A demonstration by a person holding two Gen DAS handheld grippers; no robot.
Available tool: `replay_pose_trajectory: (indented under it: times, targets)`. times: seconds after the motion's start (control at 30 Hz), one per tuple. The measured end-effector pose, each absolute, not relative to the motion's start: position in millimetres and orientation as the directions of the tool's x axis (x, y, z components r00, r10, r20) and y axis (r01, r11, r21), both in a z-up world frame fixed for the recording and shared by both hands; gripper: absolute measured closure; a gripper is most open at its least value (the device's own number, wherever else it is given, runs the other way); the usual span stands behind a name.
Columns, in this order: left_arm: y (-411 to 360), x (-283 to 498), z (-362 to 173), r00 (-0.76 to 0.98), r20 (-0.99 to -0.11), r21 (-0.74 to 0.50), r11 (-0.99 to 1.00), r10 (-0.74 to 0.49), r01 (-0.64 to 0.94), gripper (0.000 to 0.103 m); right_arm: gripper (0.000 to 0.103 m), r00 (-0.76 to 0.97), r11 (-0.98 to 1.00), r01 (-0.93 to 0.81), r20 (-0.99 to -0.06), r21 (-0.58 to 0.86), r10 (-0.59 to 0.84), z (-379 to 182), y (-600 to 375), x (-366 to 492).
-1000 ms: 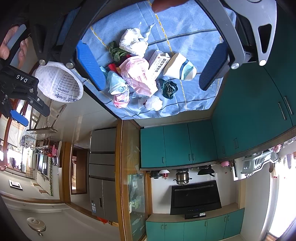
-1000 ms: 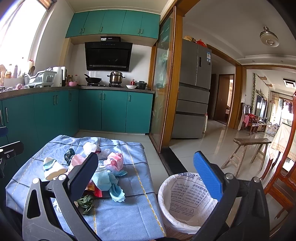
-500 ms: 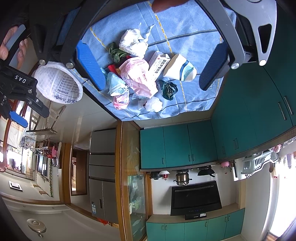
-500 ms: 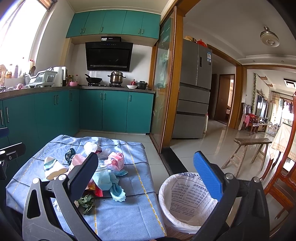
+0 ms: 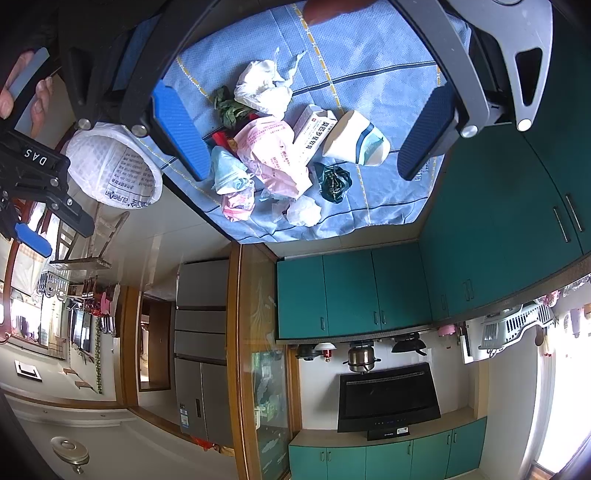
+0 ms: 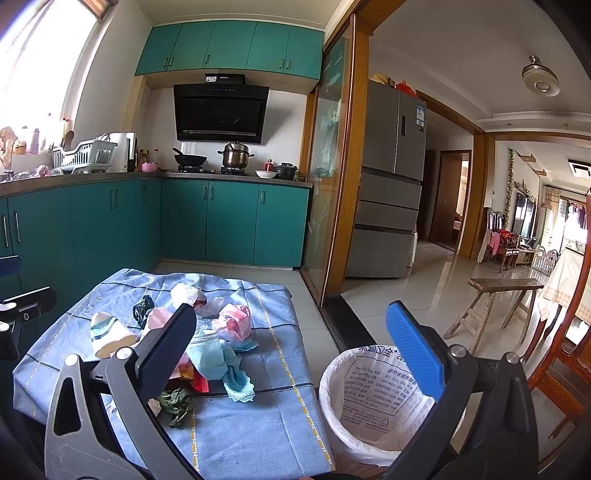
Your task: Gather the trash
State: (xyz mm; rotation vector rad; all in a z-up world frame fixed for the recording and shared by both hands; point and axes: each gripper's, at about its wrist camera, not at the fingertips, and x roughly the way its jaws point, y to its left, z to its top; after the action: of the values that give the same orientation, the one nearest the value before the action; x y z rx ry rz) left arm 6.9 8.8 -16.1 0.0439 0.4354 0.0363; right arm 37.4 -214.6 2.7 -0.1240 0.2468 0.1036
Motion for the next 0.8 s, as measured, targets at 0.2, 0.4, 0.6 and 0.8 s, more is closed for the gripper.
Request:
replay_pose_trajectory:
  times: [0.2,0.4,0.6,0.8]
  targets:
    - [7.6,8.5,-17.4,0.902,-0.429,0.054,0.998,0.045,-0.024,0.003,0.002,0.963,0.988,-0.113,-0.256,-0.106,0.082,3.6,-216.1,37.4]
    - [6.8,10.8,-19.0,0.898,-0.437,0.053,0.998,0.045,-0.024,0.003,0.002,0.960,0.991,-0.093,-0.271,-0.099,0.063,2.6,-216.4,42.2]
    - [8.0,12.5,-20.4,0.895,-0.444,0.049,0.999,0.044,-0.025,0.003,0.002,0.961,0.991,-0.088,-0.271,-0.102,0.058,0.4,-217.0,41.4]
    - [7.9,13.7,-24.1,0.891,-0.452,0.047,0.999,0.045,-0.027,0.003,0.002,0.959,0.990,-0.093,-0.275,-0.103,0.061,0.3,-216.8,40.5]
